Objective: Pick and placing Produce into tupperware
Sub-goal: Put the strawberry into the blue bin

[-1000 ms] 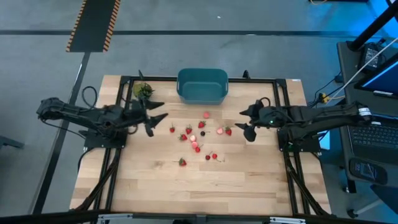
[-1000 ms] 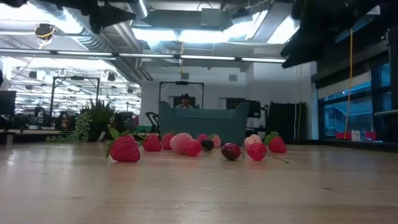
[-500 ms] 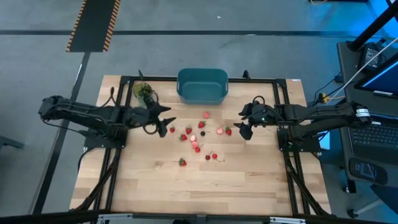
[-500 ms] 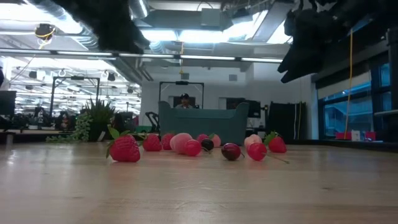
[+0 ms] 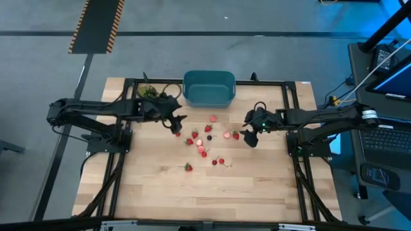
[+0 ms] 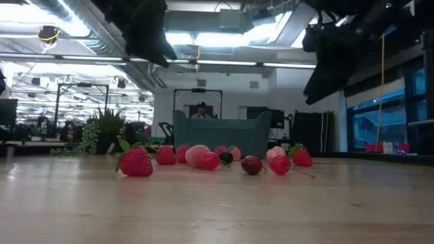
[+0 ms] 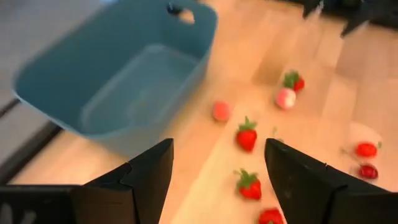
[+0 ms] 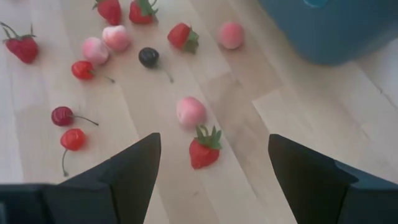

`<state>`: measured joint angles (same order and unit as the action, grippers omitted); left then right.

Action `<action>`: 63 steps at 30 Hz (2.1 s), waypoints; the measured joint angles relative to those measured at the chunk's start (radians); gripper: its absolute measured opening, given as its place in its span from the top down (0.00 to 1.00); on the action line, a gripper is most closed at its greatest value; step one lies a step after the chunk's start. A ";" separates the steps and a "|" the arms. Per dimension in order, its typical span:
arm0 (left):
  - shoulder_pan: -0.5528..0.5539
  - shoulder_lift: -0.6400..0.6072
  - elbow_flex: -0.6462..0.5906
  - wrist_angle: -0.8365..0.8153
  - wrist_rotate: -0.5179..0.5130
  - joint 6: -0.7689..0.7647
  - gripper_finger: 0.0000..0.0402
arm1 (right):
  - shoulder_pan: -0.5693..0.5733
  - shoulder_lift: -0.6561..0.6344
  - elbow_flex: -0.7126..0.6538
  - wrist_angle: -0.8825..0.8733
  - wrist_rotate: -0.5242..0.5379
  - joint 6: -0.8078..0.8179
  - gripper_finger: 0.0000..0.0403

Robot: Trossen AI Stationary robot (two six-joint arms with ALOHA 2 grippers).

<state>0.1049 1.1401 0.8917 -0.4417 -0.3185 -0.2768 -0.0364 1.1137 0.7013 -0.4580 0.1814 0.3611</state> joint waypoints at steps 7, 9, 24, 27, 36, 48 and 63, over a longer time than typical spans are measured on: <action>-0.025 0.060 0.000 -0.003 0.025 -0.035 0.39 | 0.000 0.004 0.000 0.009 0.013 0.002 0.26; -0.042 0.067 0.000 -0.012 0.026 -0.037 0.39 | 0.000 0.006 0.000 0.015 0.019 0.012 0.26; -0.185 0.107 0.001 -0.036 -0.013 -0.117 0.39 | 0.000 0.159 0.000 0.015 -0.021 -0.005 0.26; -0.193 0.125 0.001 -0.032 -0.013 -0.144 0.39 | 0.000 0.203 0.000 0.025 -0.021 -0.005 0.26; -0.194 0.146 0.001 -0.017 -0.014 -0.166 0.39 | 0.002 0.332 -0.001 0.092 -0.018 0.020 0.26; -0.192 0.145 0.000 -0.002 -0.067 -0.166 0.39 | 0.002 0.459 -0.001 0.188 -0.015 0.027 0.26; -0.192 0.145 0.000 0.009 -0.067 -0.159 0.39 | 0.002 0.492 0.001 0.201 -0.005 0.079 0.65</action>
<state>-0.0872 1.2854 0.8917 -0.4326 -0.3855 -0.4356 -0.0347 1.6054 0.7025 -0.2573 0.1768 0.4404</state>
